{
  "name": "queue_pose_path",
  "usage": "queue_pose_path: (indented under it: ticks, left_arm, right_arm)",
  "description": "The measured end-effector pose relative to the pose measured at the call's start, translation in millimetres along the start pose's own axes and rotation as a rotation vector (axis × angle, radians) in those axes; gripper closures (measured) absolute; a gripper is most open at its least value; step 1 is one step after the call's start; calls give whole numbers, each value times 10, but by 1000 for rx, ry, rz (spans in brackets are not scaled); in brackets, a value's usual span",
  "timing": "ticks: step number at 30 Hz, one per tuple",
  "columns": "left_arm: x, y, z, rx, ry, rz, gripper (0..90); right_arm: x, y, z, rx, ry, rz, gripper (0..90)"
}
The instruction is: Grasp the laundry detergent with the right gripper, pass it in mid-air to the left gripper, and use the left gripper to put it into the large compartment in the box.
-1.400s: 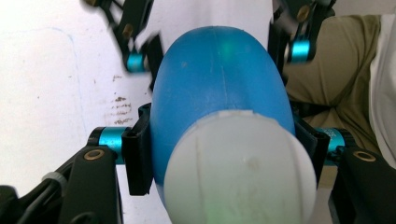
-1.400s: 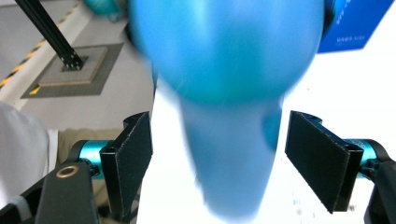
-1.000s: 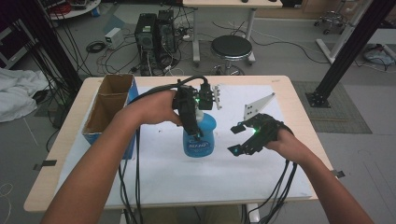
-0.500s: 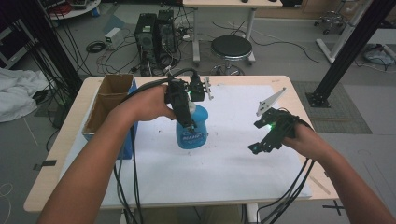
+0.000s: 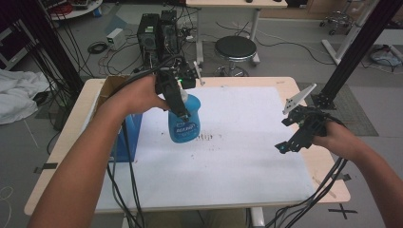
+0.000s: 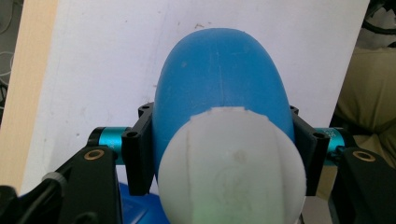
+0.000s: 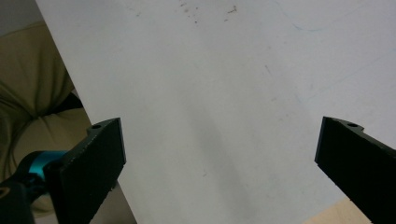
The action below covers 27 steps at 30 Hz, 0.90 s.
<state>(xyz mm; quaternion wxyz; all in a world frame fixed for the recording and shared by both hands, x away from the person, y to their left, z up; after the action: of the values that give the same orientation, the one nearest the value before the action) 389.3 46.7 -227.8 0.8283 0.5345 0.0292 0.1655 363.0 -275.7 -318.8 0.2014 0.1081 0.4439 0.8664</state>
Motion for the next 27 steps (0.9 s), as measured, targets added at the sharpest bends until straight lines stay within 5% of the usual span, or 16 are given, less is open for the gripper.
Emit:
queue_pose_path:
  ticks: [3,8,19,27]
  left_arm:
    - [46,102,-31,3,33,11,378]
    - [129,293,-116,9,146,51,379]
    - [249,683,-339,-1,165,78,379]
    - [353,1027,-495,-53,129,76,379]
  right_arm:
    - [5,38,-18,4,-3,-15,9]
    - [8,64,-41,-5,-1,-13,9]
    - [4,32,-17,-12,15,2,9]
    - [-21,28,12,-24,1,9,9]
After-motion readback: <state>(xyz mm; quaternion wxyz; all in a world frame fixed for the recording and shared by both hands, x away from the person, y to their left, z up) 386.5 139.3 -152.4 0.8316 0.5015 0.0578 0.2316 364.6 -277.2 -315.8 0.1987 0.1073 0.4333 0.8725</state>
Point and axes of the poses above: each handheld gripper's, and its own axes: y roughly backward along the jaws, z roughly out of its top, x roughly to its left, the point moved 5 cm from there along -y, roughly forward along the jaws, and after that the axes turned 8 degrees about -x, right-handed, at the moved point
